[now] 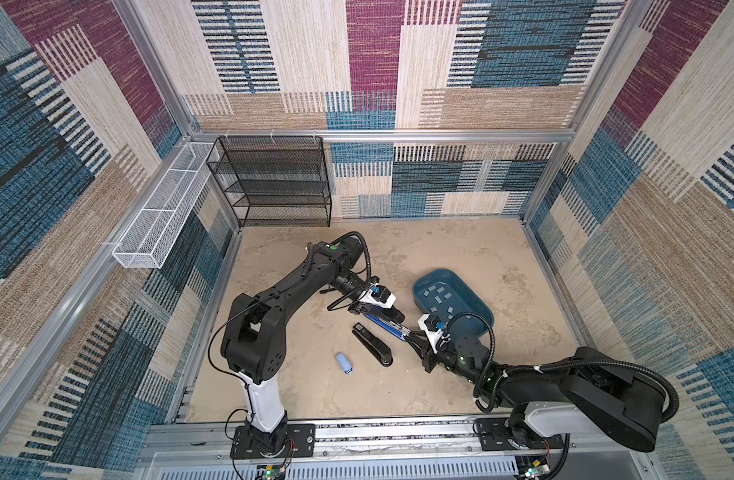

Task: Load the staples into the stapler
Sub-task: 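Lift the stapler's top arm with the left gripper, opening it from the base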

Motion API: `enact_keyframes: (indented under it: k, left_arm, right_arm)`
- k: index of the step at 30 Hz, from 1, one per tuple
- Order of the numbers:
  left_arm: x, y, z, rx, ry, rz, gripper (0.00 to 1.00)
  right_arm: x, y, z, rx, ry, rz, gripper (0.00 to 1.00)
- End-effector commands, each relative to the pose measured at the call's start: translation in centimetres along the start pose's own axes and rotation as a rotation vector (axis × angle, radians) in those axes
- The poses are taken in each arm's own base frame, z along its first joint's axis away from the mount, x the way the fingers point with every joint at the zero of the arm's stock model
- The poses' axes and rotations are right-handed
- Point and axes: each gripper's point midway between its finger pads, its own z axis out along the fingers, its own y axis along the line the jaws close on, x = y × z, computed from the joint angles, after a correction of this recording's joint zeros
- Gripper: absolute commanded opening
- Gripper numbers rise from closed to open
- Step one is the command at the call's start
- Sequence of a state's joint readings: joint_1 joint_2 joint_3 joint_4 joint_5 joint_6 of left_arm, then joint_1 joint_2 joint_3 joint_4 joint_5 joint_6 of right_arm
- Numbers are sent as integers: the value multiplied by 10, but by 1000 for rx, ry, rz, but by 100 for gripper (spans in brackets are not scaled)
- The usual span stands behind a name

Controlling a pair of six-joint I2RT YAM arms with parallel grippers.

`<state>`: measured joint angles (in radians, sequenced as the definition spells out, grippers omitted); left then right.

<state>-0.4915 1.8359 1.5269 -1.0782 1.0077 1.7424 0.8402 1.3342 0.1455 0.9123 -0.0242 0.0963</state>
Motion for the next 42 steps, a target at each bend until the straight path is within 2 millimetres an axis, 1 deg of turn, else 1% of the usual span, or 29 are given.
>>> enact_keyframes:
  k: [1,3,6,10,14,20,26,29,34,39,42]
  left_arm:
    - [-26,-7,-1,6,-103,43,0]
    - [-29,-8,0,10,-107,50,0]
    - [-30,-10,2,16,-112,51,0]
    - [-35,-13,2,12,-134,66,0]
    - [-39,-14,1,6,-151,82,0]
    - [-45,-15,-1,-4,-169,101,0]
    - [-45,-14,0,-3,-183,98,0]
    - [-46,-14,0,-3,-188,95,0]
    - [-45,-13,0,2,-183,88,0]
    - [-40,-9,-7,-6,-189,62,0]
    - [-33,-4,-11,-16,-178,34,0]
  right_arm:
    - [-8,-6,3,40,-19,33,19]
    - [-13,-4,6,36,-29,28,23]
    - [-19,-4,10,44,-37,22,28]
    - [-24,-8,11,71,-47,22,31]
    - [-29,-9,9,80,-65,20,33]
    - [-38,-2,7,45,-91,13,39]
    - [-41,1,10,32,-97,0,40]
    - [-39,0,14,48,-87,-8,40]
    - [-36,-3,15,65,-79,-14,39]
    - [-29,-3,13,73,-66,-15,21]
    - [-21,-5,12,85,-46,-8,16]
